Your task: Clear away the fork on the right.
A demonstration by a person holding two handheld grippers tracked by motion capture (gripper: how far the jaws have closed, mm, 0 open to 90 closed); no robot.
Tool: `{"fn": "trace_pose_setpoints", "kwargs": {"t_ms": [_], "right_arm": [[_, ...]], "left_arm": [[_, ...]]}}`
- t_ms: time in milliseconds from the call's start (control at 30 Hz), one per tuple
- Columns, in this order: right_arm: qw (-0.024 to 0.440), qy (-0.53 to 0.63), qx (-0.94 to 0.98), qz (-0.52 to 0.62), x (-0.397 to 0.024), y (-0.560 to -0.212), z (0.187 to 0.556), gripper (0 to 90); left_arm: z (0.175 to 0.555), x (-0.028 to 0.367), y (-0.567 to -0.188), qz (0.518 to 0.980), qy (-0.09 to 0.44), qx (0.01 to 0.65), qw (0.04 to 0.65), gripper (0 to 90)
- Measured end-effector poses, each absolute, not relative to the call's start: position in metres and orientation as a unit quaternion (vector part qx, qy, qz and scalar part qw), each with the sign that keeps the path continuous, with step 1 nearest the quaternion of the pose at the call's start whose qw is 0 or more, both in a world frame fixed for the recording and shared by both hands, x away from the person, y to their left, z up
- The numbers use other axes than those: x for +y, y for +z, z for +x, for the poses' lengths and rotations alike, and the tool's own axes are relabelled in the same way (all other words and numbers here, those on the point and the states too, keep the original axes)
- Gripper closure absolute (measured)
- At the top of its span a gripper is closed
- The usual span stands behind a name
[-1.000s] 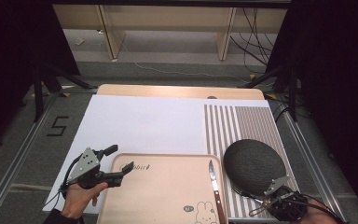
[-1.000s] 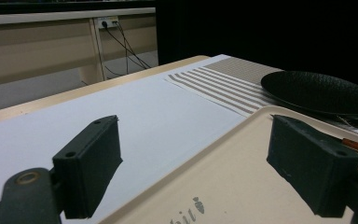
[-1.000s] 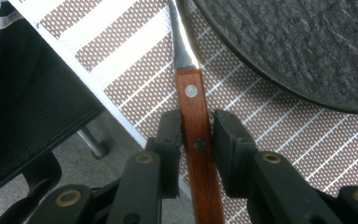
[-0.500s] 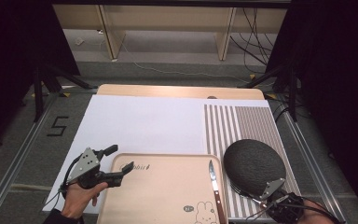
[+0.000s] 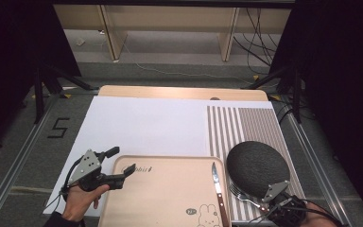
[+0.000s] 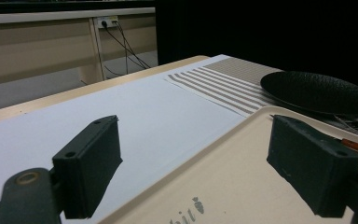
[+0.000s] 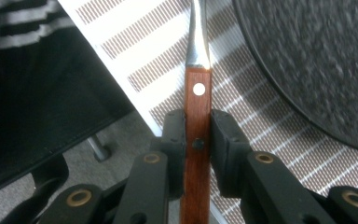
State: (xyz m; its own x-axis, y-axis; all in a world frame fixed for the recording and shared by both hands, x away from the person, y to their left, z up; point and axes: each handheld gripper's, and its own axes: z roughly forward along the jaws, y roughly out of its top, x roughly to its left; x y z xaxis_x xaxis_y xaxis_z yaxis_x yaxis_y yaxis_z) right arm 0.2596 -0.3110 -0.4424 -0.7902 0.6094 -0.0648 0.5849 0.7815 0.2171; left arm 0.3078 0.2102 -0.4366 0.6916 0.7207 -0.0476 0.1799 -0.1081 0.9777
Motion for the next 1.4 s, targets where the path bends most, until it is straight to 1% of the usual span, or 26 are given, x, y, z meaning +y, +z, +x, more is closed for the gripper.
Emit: {"fn": "trace_pose_setpoints", "kwargs": {"t_ms": [300, 733, 833, 1033, 1233, 1267, 1400], "right_arm": [[0.056, 0.150, 0.933, 0.323, -0.302, -0.434, 0.263, 77.0], [0.061, 0.209, 0.914, 0.342, -0.295, -0.432, 0.269, 77.0], [0.053, 0.222, 0.908, 0.351, -0.292, -0.430, 0.270, 77.0], [0.059, 0.268, 0.888, 0.368, -0.286, -0.427, 0.276, 77.0], [0.050, 0.300, 0.872, 0.384, -0.276, -0.425, 0.282, 77.0], [0.043, 0.298, 0.869, 0.393, -0.274, -0.424, 0.281, 77.0], [0.041, 0.316, 0.862, 0.394, -0.268, -0.424, 0.286, 77.0]], "left_arm": [[0.308, 0.210, -0.437, 0.708, 0.230, 0.319, 0.587, 16.3], [0.307, 0.211, -0.436, 0.709, 0.231, 0.318, 0.586, 16.3], [0.308, 0.211, -0.437, 0.708, 0.230, 0.321, 0.585, 16.3], [0.308, 0.210, -0.437, 0.709, 0.231, 0.322, 0.583, 16.3], [0.309, 0.211, -0.437, 0.707, 0.231, 0.324, 0.584, 16.3], [0.309, 0.211, -0.437, 0.707, 0.232, 0.324, 0.584, 16.3], [0.308, 0.211, -0.437, 0.706, 0.232, 0.324, 0.585, 16.2]]}}
